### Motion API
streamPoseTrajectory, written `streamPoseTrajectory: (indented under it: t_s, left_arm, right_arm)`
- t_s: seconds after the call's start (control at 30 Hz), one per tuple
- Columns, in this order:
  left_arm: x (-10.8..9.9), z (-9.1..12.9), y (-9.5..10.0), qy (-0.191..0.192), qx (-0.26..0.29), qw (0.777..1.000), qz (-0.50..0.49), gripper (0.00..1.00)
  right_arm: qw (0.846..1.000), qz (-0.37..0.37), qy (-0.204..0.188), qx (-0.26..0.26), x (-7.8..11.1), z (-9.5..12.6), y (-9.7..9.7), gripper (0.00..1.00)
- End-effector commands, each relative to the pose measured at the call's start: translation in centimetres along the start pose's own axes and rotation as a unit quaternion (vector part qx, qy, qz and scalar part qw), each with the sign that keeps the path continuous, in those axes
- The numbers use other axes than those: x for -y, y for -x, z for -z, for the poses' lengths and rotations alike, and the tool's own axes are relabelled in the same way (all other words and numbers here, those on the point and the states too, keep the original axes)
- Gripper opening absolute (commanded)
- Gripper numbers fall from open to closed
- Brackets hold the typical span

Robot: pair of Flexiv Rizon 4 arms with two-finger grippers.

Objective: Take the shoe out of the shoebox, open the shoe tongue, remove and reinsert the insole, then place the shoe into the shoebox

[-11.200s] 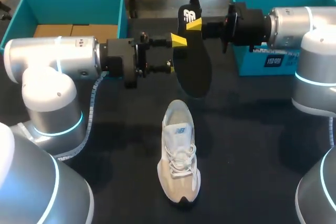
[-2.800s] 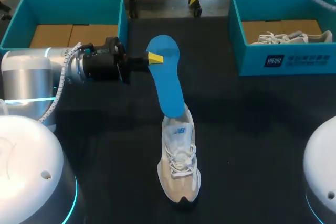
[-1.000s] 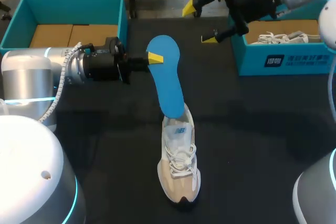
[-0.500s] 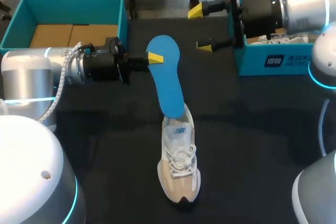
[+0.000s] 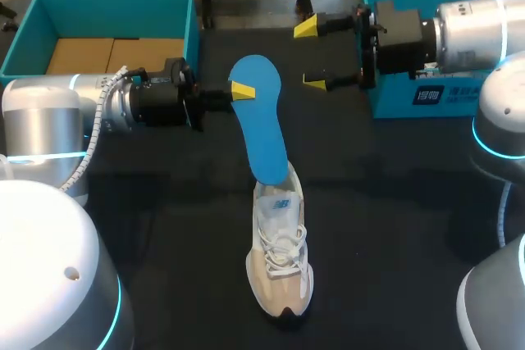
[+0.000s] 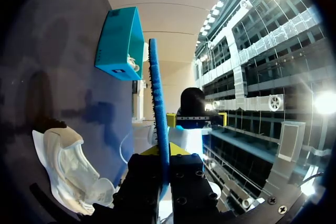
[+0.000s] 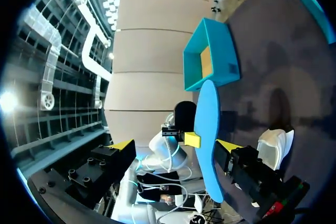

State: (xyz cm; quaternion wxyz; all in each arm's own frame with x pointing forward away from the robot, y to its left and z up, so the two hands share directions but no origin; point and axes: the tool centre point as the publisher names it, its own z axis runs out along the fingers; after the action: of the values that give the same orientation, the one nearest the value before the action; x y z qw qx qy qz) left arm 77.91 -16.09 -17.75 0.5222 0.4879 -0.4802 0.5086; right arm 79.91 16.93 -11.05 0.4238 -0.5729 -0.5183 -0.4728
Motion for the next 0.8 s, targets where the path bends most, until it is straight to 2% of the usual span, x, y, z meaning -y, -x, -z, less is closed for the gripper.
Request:
streamPoseTrajectory:
  t_s: [0.03, 0.2, 0.37, 0.5, 0.73, 0.8]
  left_arm:
    - [0.2, 0.2, -0.1, -0.001, 0.001, 1.000, -0.017, 0.00]
    - [0.8, 1.1, -0.8, -0.012, 0.010, 0.997, -0.076, 0.00]
    - [1.0, 2.7, -2.8, -0.008, -0.020, 0.979, -0.202, 0.00]
    - [1.3, 3.2, -3.9, -0.005, -0.024, 0.946, -0.324, 0.00]
    - [0.4, 3.8, -5.2, 0.023, -0.002, 0.858, -0.514, 0.00]
    - [0.0, 3.7, -5.4, 0.025, 0.007, 0.839, -0.544, 0.00]
  right_arm:
    - [1.000, 0.003, 0.007, -0.008, 0.1, 0.0, 0.2, 1.00]
    - [1.000, 0.003, 0.007, -0.008, 0.1, 0.0, 0.2, 1.00]
    - [1.000, 0.003, 0.007, -0.008, 0.1, 0.0, 0.2, 1.00]
    - [1.000, 0.003, 0.007, -0.008, 0.1, 0.0, 0.2, 1.00]
    - [1.000, 0.003, 0.007, -0.008, 0.1, 0.0, 0.2, 1.00]
    - [1.000, 0.003, 0.007, -0.008, 0.1, 0.0, 0.2, 1.00]
